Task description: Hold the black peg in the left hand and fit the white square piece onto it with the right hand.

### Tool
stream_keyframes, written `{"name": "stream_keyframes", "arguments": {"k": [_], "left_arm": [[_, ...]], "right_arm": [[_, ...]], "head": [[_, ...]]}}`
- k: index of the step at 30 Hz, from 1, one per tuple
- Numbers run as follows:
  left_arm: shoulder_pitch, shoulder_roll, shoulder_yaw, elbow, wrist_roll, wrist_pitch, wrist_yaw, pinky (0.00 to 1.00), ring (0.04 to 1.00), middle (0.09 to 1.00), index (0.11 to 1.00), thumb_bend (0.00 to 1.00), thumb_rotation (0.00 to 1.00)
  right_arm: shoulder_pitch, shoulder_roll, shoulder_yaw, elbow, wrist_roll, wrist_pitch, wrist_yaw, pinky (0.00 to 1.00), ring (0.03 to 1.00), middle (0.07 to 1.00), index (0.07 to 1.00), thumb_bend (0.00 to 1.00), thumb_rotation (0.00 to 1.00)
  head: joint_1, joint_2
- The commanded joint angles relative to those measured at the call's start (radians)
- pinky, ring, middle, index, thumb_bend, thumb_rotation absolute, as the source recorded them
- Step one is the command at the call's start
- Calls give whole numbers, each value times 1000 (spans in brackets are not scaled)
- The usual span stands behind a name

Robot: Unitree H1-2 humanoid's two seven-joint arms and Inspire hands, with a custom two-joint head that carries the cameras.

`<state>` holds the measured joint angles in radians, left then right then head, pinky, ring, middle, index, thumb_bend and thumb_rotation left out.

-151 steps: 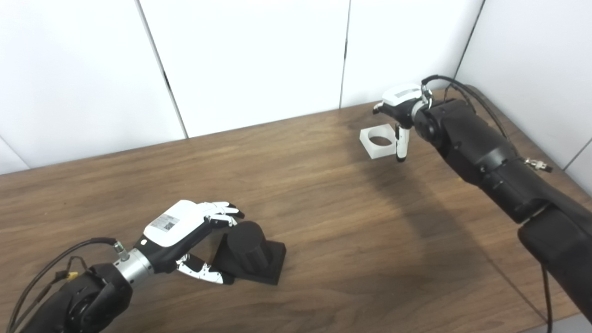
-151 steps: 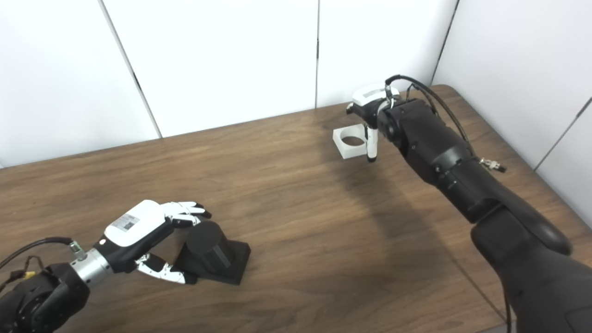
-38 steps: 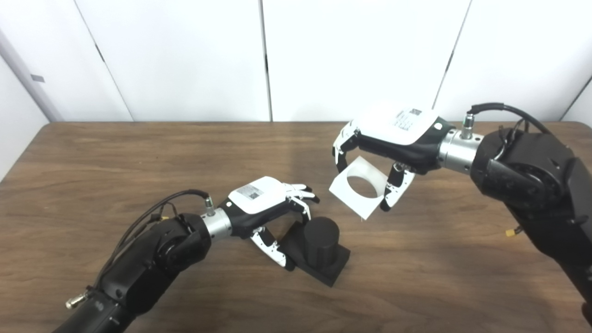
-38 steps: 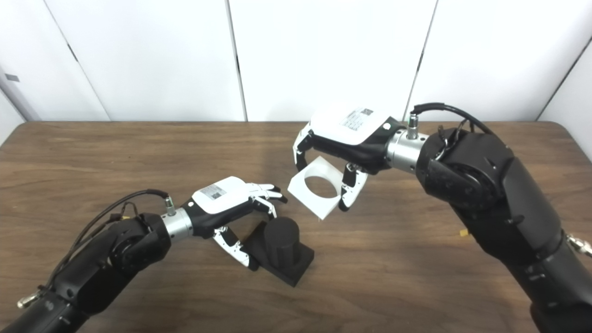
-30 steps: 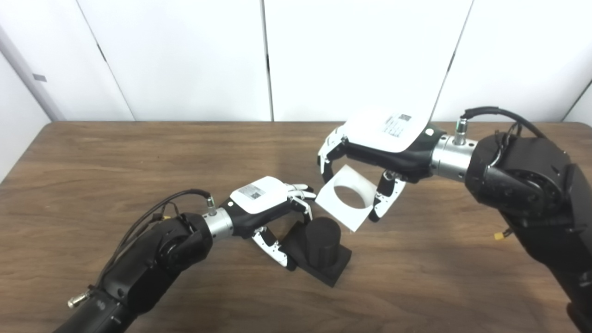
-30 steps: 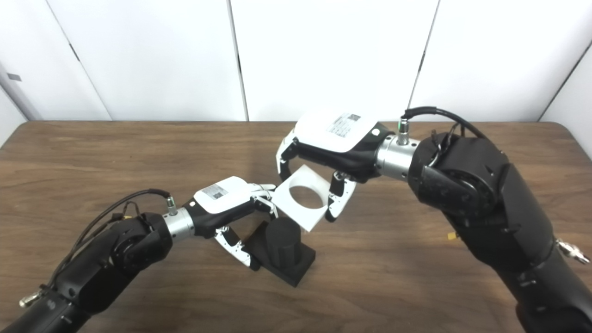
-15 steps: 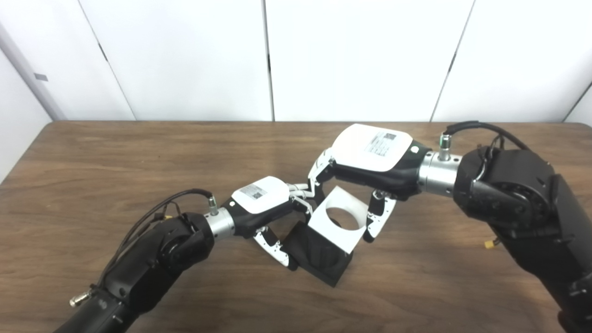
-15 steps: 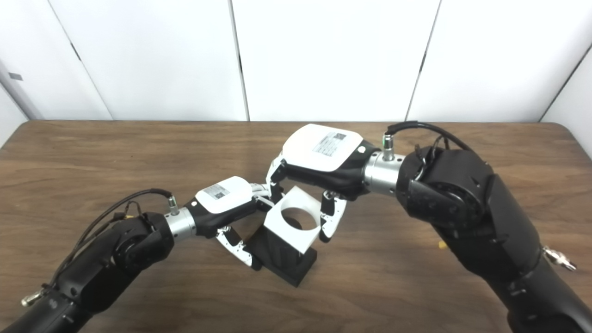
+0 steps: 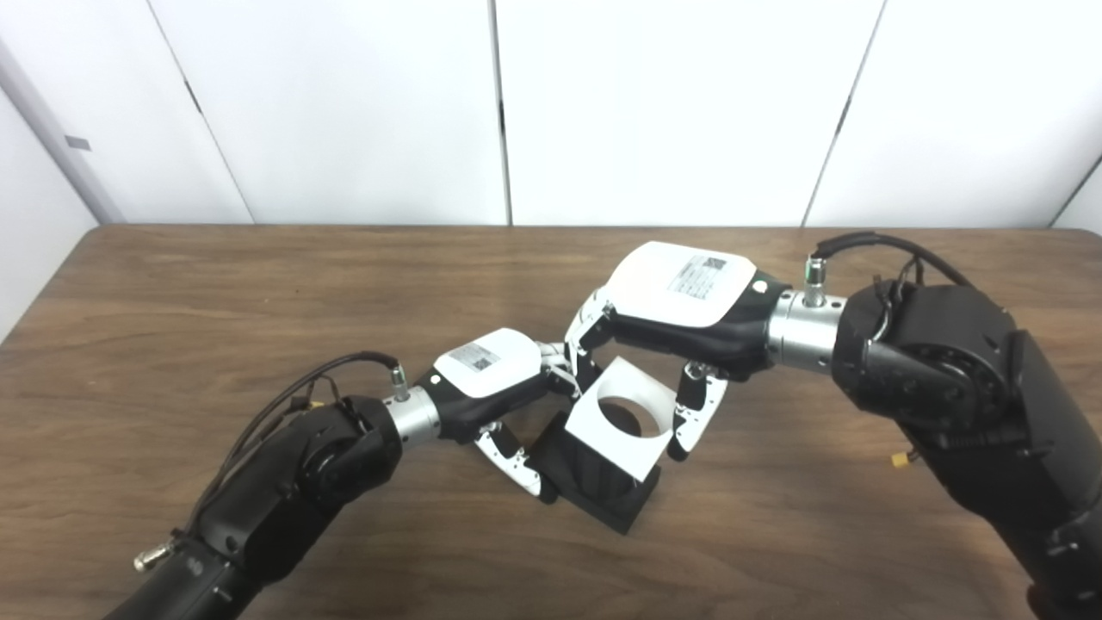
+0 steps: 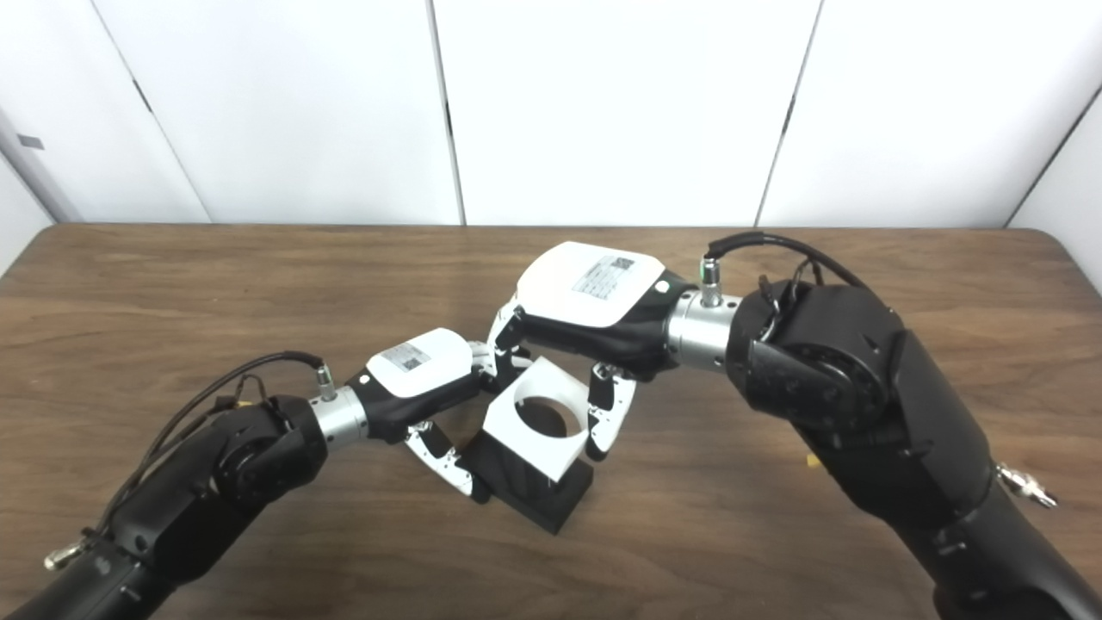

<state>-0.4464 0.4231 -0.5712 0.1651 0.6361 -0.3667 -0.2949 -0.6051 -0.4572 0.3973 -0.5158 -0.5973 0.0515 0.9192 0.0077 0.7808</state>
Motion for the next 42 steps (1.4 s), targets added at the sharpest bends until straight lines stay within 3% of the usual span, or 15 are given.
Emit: {"name": "stream_keyframes", "arguments": {"k": [1, 14, 42], "left_arm": [[12, -11, -35, 11, 62, 2, -42, 874, 944, 897, 489, 525, 64], [15, -20, -40, -15, 71, 25, -75, 879, 943, 908, 490, 524, 65], [11, -33, -36, -22, 80, 16, -66, 862, 934, 898, 489, 525, 66]], "right_arm": [[-22, 8, -9, 7, 1, -17, -37, 761, 780, 738, 478, 523, 132], [-1, 21, 3, 42, -25, -26, -43, 778, 796, 748, 479, 523, 131], [1, 60, 23, 148, -68, -79, -97, 766, 776, 738, 479, 523, 131]], "head": [[0, 1], [9, 4], [14, 14]]}}
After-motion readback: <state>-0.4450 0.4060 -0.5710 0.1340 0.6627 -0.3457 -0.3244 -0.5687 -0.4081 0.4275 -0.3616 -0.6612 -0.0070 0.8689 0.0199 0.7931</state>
